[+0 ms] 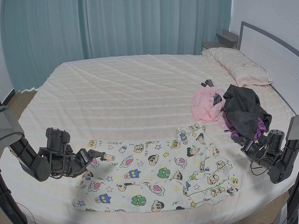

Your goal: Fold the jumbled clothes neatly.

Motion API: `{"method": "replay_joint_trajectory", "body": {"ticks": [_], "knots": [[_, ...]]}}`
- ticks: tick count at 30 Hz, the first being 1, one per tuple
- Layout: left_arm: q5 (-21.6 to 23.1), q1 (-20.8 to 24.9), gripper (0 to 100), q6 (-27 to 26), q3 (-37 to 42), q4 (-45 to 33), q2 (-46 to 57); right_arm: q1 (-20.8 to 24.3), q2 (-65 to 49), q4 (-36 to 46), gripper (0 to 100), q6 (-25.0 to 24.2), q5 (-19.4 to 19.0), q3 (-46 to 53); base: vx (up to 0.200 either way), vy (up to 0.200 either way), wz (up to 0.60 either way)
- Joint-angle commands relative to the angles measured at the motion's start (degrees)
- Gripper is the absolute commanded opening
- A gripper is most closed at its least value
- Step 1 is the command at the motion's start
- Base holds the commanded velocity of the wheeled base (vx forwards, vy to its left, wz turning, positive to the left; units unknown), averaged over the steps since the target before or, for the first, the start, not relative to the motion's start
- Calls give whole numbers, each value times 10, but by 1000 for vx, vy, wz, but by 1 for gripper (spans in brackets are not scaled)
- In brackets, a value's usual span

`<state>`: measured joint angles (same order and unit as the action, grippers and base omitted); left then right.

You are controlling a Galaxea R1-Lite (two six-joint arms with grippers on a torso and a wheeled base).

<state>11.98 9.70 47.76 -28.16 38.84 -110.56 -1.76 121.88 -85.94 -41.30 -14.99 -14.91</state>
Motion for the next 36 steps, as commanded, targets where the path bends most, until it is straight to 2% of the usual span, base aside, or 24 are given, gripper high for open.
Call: {"method": "replay_joint_trajectory", "body": {"ticks": [1,6,8,12,14,20,26,28,36], "knots": [[-2,-2,100,-1,-1,1,5,5,1,0,100,0,0,1,0,0,0],[-38,-8,100,-3,-25,18,19,6,-1,0,100,0,0,6,0,0,0],[-44,-19,100,-12,-64,15,12,6,-2,0,100,0,0,6,0,0,0],[-46,-44,100,-70,-154,-10,-49,6,-3,0,100,0,0,7,0,0,0],[-46,-55,100,-116,-207,-46,-91,6,-2,0,100,0,0,7,0,0,0],[-45,-60,100,-176,-289,-73,-190,6,-2,0,100,0,0,9,0,0,0],[-45,-63,100,-227,-302,-65,-223,11,-1,0,100,0,0,9,0,0,0],[-45,-63,100,-255,-301,-41,-240,15,0,0,100,0,0,11,0,0,0],[-43,-59,100,-257,-299,-29,-245,16,2,-1,100,0,0,12,0,0,0]]}}
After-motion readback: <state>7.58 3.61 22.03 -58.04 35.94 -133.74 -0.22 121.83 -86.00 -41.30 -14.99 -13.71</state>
